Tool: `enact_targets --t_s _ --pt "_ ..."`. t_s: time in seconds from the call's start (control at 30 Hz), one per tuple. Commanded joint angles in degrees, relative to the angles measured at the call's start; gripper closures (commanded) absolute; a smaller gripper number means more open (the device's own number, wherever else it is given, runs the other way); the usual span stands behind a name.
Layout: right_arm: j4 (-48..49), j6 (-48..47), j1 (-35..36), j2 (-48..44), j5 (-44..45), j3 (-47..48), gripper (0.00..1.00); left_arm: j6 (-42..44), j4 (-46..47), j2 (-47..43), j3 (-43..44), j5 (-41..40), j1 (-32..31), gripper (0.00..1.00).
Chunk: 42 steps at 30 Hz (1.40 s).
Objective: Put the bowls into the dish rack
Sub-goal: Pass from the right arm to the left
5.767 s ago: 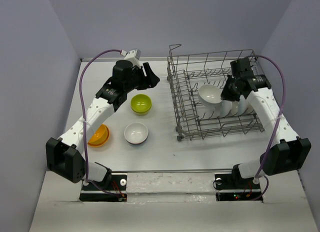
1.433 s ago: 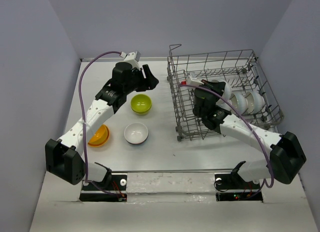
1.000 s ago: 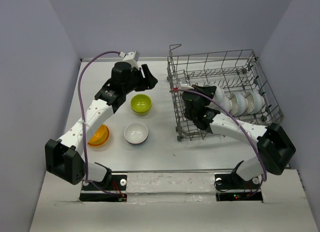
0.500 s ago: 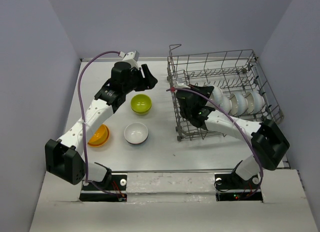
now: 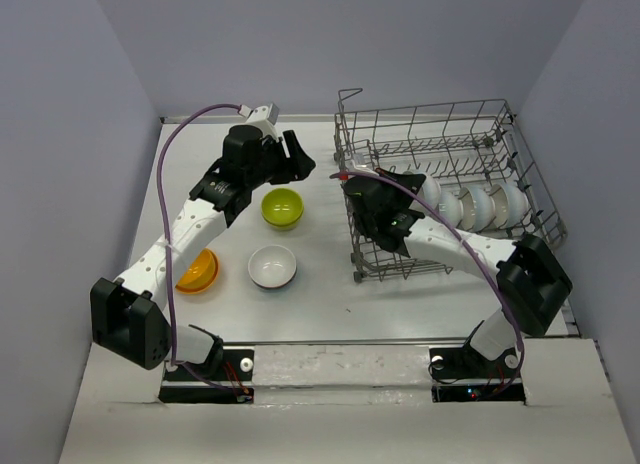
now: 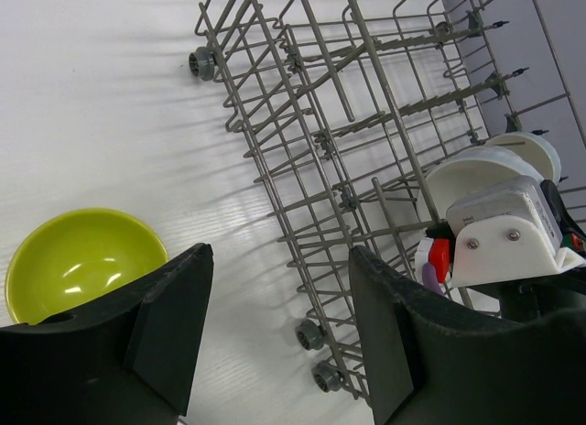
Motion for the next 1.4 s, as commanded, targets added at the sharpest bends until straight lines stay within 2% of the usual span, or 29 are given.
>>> enact_targets --t_s 0.0,0.4,0.7,1.37 --pt "-8.1 -1.5 1.6 1.1 -1.7 0.6 0.99 0.5 1.9 -1.8 -0.1 1.2 0.3 0.30" --pt "-10.6 -0.3 1.6 -0.3 -2.1 0.8 0.99 0.6 2.0 -1.8 -0.3 1.3 0.3 0.30" --pt "-13.9 1.9 1.1 -2.7 -3.1 -3.2 0.99 0.7 2.2 -1.8 -0.7 1.5 0.3 0.30" --pt "-13.1 -1.0 -0.7 -5.5 -0.8 3.4 0.99 0.5 2.6 -1.8 -1.1 1.8 0.3 0.30"
